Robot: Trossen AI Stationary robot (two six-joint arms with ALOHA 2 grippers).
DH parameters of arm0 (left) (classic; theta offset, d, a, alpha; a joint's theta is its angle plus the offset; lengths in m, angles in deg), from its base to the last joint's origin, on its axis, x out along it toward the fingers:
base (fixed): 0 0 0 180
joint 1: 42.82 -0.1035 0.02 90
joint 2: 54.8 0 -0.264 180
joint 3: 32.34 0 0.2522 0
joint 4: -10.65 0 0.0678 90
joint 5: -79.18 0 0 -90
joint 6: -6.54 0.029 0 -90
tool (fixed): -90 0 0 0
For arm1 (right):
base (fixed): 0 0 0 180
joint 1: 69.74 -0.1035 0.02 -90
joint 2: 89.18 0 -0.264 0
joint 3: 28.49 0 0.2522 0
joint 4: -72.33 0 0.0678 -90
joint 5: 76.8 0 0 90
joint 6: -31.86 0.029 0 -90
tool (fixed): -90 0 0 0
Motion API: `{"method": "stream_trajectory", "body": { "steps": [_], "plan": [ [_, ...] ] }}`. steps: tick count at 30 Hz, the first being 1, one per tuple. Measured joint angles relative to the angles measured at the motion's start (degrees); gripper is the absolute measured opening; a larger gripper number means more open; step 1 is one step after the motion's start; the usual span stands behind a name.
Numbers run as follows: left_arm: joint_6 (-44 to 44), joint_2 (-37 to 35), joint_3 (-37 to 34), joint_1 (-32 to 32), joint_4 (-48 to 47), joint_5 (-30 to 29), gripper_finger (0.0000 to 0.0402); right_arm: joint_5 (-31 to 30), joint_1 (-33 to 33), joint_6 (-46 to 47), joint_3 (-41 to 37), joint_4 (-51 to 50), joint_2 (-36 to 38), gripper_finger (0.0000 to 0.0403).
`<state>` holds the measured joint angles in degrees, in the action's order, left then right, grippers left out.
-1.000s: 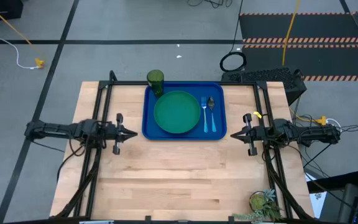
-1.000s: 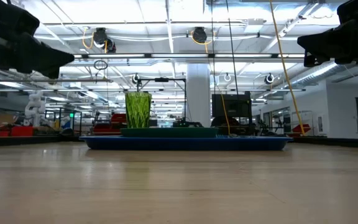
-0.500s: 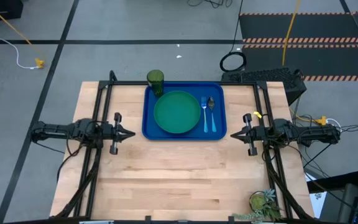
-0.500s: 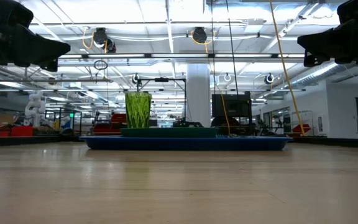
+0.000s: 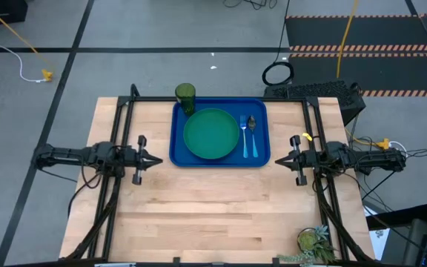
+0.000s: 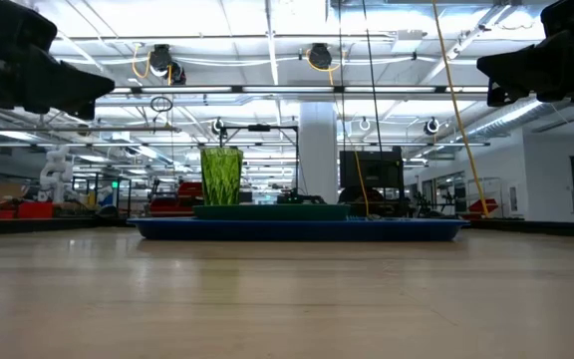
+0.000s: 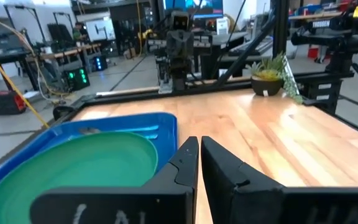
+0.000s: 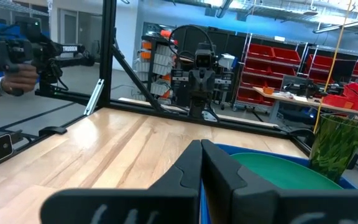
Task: Pick and place plate/cup/fork/spoon on tray
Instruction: Return to Home Position
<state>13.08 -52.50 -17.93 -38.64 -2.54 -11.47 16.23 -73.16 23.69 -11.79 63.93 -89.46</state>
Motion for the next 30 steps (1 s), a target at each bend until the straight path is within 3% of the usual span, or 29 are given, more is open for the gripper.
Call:
{"method": "stream_trajectory", "body": {
  "steps": [30],
  "plan": [
    [-0.80, 1.60, 0.02, 0.00, 0.11, -0.34, 0.0024, 0.02, -0.01, 0.00, 0.00, 0.00, -0.01, 0.0000]
  ]
}}
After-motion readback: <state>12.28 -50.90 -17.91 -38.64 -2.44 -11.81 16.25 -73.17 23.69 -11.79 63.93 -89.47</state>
